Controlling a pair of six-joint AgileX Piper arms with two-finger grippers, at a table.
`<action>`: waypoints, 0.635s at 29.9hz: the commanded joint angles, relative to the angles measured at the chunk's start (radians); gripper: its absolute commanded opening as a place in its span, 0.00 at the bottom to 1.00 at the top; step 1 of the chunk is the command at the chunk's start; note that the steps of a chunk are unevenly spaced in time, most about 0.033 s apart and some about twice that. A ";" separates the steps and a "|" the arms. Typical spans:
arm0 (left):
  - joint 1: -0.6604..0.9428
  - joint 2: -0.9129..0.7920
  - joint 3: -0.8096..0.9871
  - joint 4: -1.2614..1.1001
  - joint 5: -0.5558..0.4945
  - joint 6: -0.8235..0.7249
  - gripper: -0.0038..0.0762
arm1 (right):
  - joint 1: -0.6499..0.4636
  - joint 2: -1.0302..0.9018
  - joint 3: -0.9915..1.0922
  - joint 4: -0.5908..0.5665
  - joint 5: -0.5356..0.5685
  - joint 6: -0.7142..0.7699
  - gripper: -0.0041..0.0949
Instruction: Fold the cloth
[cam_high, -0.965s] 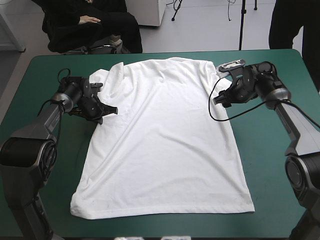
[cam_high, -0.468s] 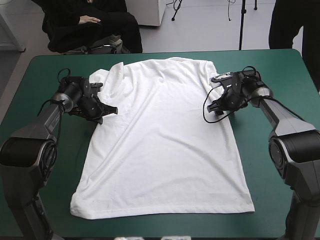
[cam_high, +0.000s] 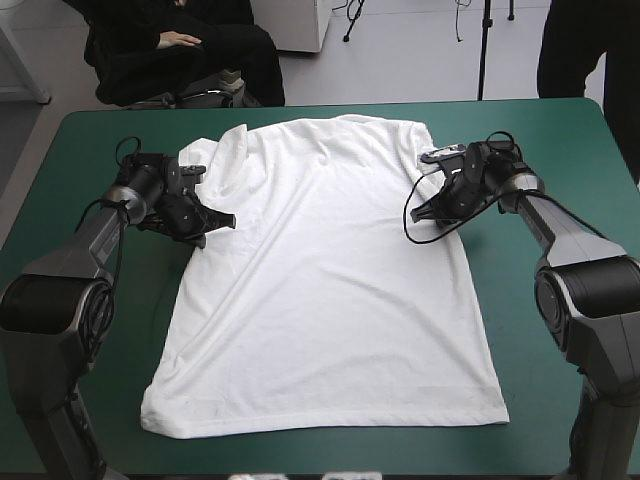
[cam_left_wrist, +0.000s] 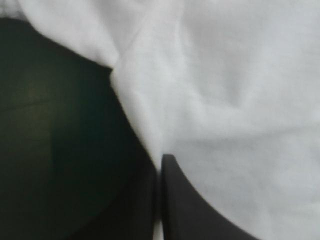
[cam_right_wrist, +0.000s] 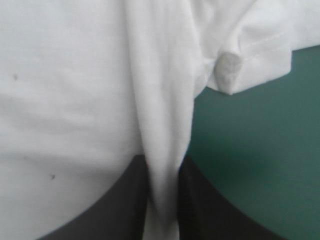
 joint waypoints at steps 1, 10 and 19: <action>-0.002 -0.023 -0.010 0.018 -0.009 -0.004 0.03 | 0.003 -0.027 -0.013 0.063 0.003 -0.015 0.03; -0.002 -0.090 -0.010 0.019 0.000 -0.004 0.03 | 0.003 -0.078 -0.067 0.087 0.046 0.002 0.02; -0.004 -0.293 -0.010 0.034 0.016 0.019 0.03 | 0.001 -0.261 -0.156 0.061 0.107 0.000 0.02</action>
